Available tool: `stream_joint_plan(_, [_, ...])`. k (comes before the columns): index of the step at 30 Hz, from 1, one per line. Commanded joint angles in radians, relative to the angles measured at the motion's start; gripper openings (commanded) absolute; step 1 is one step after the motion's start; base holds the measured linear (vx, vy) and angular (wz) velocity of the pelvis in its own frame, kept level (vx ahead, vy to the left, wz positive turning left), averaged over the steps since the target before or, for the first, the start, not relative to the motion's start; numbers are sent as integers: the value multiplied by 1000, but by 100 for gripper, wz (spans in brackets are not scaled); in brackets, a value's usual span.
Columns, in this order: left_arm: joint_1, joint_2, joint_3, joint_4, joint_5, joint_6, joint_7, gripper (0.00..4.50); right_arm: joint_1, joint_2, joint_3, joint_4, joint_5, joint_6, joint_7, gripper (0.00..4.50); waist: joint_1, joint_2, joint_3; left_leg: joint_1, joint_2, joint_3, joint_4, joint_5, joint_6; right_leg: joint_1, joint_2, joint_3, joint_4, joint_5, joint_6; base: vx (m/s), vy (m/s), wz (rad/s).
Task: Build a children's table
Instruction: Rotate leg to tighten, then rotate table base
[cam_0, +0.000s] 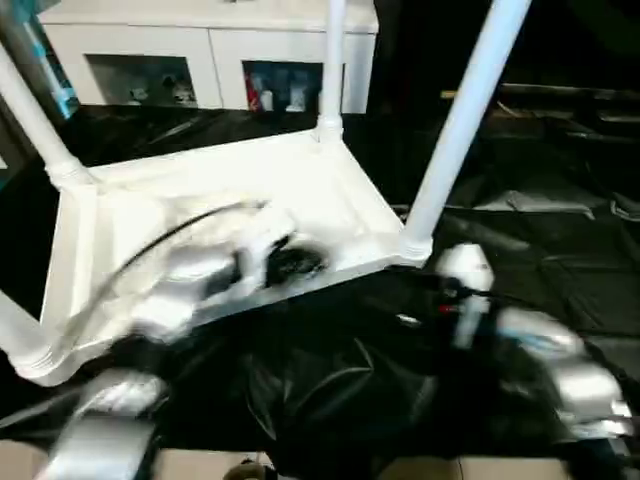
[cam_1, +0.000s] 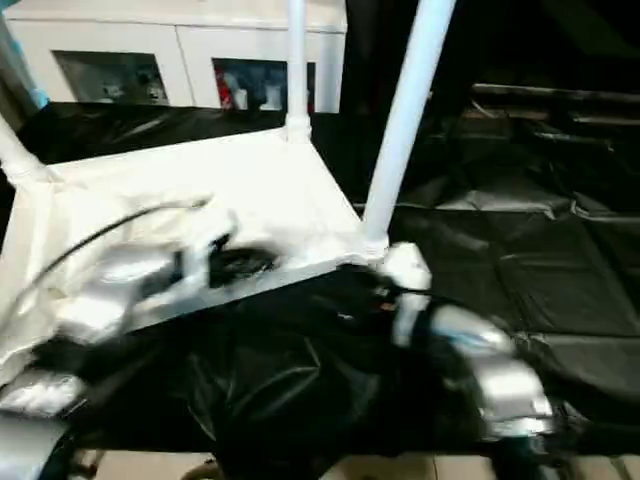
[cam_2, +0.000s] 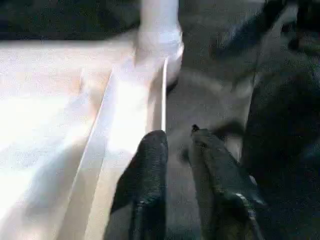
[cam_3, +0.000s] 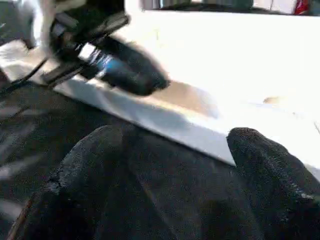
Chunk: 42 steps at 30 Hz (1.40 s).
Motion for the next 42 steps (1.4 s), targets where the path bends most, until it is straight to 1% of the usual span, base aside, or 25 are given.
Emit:
stream_joint_plan(1, [5,24,17,-72,-14,43,-1,128,-29,16,-6,25,-7,-9,-50,381,-4,-1,-62,38,69,-37,-89,-242,0,30,-65,49,-72,-182,-211,0,0,0])
stream_joint_plan(2, [40,59,36,-137,-25,90,3,128,-56,56,-10,66,-20,-31,-89,381,-1,-4,-64,43,71,-36,-88,-243,-5,28,-67,50,-72,-178,-211,0,0,0])
stream_joint_plan(3, [62,77,45,-179,-35,122,3,129,-74,78,-10,95,-33,-48,-111,381,-6,-6,-62,34,69,-38,-91,-232,-9,31,-68,50,-66,-161,-217,0,0,0])
stream_joint_plan(4, [65,79,46,-185,-36,126,3,146,-77,81,-10,99,-34,-52,-113,381,-6,-2,-64,34,69,-39,-90,-227,-12,33,-69,50,-63,-156,-217,0,0,0])
stream_joint_plan(5, [107,102,60,-262,-45,184,6,166,-116,122,-10,159,-60,-97,-149,381,-5,0,-66,40,69,-36,-87,-214,-16,30,-69,50,-61,-133,-217,0,0,0])
stream_joint_plan(6, [112,104,61,-268,-45,188,6,174,-122,127,-11,168,-63,-102,-155,381,-7,0,-66,37,66,-34,-86,-192,-11,31,-66,50,-58,-105,-221,0,0,0])
stream_joint_plan(7, [131,112,65,-295,-45,205,10,174,-146,145,-15,203,-73,-122,-178,381,-7,-1,-66,40,65,-32,-85,-188,-9,29,-63,50,-60,-100,-221,0,0,0])
stream_joint_plan(8, [158,122,68,-328,-47,234,16,182,-182,165,-19,251,-83,-145,-209,381,-8,0,-67,38,64,-33,-83,-175,-6,32,-64,51,-55,-78,-227,0,0,0])
stream_joint_plan(10, [190,138,66,-372,-52,280,28,211,-217,179,-22,299,-90,-162,-240,381,-9,0,-67,37,61,-31,-82,-159,-2,34,-62,50,-54,-71,-226,0,0,0])
stream_joint_plan(12, [226,159,57,-415,-56,328,33,222,-253,190,-27,353,-97,-177,-267,381,-8,2,-68,41,61,-30,-80,-154,-2,34,-60,50,-54,-69,-220,0,0,0])
stream_joint_plan(14, [273,182,53,-473,-65,379,37,242,-290,205,-36,424,-111,-210,-296,381,-9,-1,-69,41,61,-30,-80,-156,-2,35,-59,51,-53,-70,-216,0,0,0])
stream_joint_plan(15, [281,185,53,-482,-64,387,40,242,-297,208,-39,437,-113,-216,-302,381,-10,1,-69,40,62,-31,-80,-154,-3,35,-60,51,-51,-67,-219,0,0,0])
stream_joint_plan(16, [295,190,54,-499,-61,401,49,255,-310,214,-47,462,-116,-229,-315,381,-10,0,-69,41,60,-29,-79,-156,-4,34,-58,51,-53,-71,-220,0,0,0])
stream_joint_plan(18, [321,200,58,-500,-29,403,85,272,-339,226,-67,519,-120,-259,-354,381,-11,-4,-67,39,59,-29,-79,-162,-3,35,-58,53,-56,-83,-214,0,0,0])
stream_joint_plan(22, [354,221,67,-484,27,398,153,305,-388,237,-105,614,-123,-305,-448,381,-13,-2,-67,42,58,-29,-80,-181,-13,33,-56,52,-58,-112,-203,0,0,0])
stream_joint_plan(23, [357,225,68,-481,34,398,162,317,-396,237,-116,629,-120,-310,-469,381,-15,-3,-66,40,58,-30,-82,-199,-17,33,-58,54,-59,-133,-199,0,0,0])
stream_joint_plan(25, [359,228,74,-476,39,399,188,328,-416,236,-141,667,-111,-324,-508,381,-13,-2,-64,46,58,-31,-83,-238,-31,28,-56,54,-65,-183,-186,0,0,0])
stream_joint_plan(28, [354,235,75,-463,57,389,234,352,-453,223,-185,749,-112,-361,-575,381,-9,-1,-64,51,58,-30,-84,-266,-46,22,-55,55,-67,-207,-178,0,0,0])
stream_joint_plan(29, [350,237,71,-452,71,370,255,366,-477,205,-215,802,-107,-384,-619,381,-10,-1,-63,53,58,-30,-84,-282,-54,19,-54,55,-68,-218,-176,0,0,0])
stream_joint_plan(32, [344,227,75,-444,74,354,277,386,-498,182,-239,849,-100,-404,-645,381,-5,-2,-64,59,57,-28,-82,-298,-64,16,-51,55,-69,-217,-160,0,0,0])
stream_joint_plan(35, [330,212,78,-426,76,326,308,402,-521,138,-263,897,-93,-420,-661,381,-4,-5,-67,49,55,-31,-82,-282,-58,25,-53,53,-65,-205,-158,0,0,0])
stream_joint_plan(37, [326,203,78,-419,71,309,319,415,-539,104,-277,934,-94,-434,-664,381,-4,-6,-69,47,54,-30,-79,-263,-51,26,-53,52,-62,-184,-164,0,0,0])
stream_joint_plan(40, [335,200,77,-424,59,296,322,439,-564,61,-287,984,-101,-454,-661,381,0,-11,-74,40,53,-28,-72,-210,-30,32,-53,50,-55,-124,-174,0,0,0])
stream_joint_plan(41, [364,206,95,-439,44,278,317,443,-585,8,-296,1025,-110,-464,-660,381,1,-11,-75,38,52,-28,-69,-191,-20,34,-52,49,-52,-101,-181,0,0,0])
stream_joint_plan(42, [364,206,95,-439,44,278,317,443,-585,8,-296,1025,-110,-464,-660,381,0,-13,-74,34,50,-28,-67,-179,-11,36,-51,47,-50,-90,-189,0,0,0])
